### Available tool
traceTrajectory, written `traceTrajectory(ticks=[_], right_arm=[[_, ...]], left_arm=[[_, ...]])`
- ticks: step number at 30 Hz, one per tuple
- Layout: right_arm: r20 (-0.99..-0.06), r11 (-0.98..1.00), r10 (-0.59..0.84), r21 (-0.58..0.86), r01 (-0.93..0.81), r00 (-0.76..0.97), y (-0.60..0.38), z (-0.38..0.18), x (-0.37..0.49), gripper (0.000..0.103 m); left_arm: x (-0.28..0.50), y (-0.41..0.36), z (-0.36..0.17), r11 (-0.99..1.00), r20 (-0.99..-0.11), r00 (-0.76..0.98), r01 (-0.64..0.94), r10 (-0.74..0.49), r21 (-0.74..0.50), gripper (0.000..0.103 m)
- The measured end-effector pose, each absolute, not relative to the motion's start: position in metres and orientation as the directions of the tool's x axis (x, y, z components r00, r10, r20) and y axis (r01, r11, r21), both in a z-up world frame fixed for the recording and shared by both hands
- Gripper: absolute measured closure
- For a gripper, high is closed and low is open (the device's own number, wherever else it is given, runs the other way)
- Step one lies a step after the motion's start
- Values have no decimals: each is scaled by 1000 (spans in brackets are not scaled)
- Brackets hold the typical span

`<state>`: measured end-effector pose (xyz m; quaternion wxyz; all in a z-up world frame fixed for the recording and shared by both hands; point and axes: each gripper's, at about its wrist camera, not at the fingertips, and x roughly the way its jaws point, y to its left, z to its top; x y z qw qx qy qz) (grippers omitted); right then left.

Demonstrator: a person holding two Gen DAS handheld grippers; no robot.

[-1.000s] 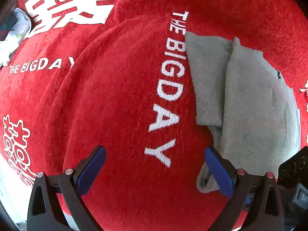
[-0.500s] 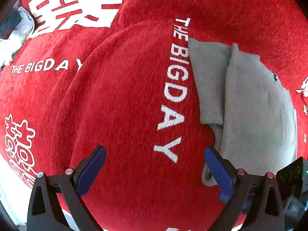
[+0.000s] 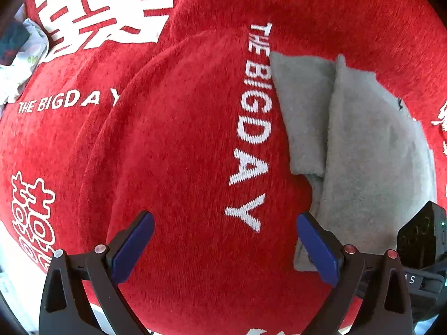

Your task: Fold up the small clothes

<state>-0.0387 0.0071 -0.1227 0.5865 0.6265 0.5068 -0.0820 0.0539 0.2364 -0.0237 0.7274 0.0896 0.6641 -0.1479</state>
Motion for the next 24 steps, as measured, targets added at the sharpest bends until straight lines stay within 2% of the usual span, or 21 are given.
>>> traceTrajectory(ticks=[3,4,7,10,15,18,19,21,24], right_arm=[[-694,260,601,639,724,396,13,-116,-38,73],[-699,292,610,637,714,374,13,-111,-40,71],[-742,427,561,639,640,366,1,-77,-51,71],[-830,560,396,558,613,393,-39,-39,-66,71],[-894,550,221,443,708,388,-110,-31,-89,71],[-914,522,198,404,752,354,-134,-43,-102,71],[-913,502,207,407,763,351,-140,-47,-108,74],[-899,464,225,437,771,375,-144,-52,-120,74],[-902,463,217,433,773,375,-143,-52,-129,73]], left_arm=[[52,232,-22,939,-991,82,336,-102,-69,1],[52,229,-22,938,-991,84,341,-101,-67,1],[56,216,-16,929,-989,102,363,-111,-67,1],[65,197,-11,921,-982,133,383,-131,-70,1],[88,158,-23,917,-978,163,395,-126,-53,1],[98,142,-37,923,-982,158,383,-103,-35,1],[100,139,-41,923,-983,156,383,-91,-25,1],[104,136,-52,921,-986,155,388,-60,5,1],[109,145,-52,932,-987,134,361,-84,-30,1]])
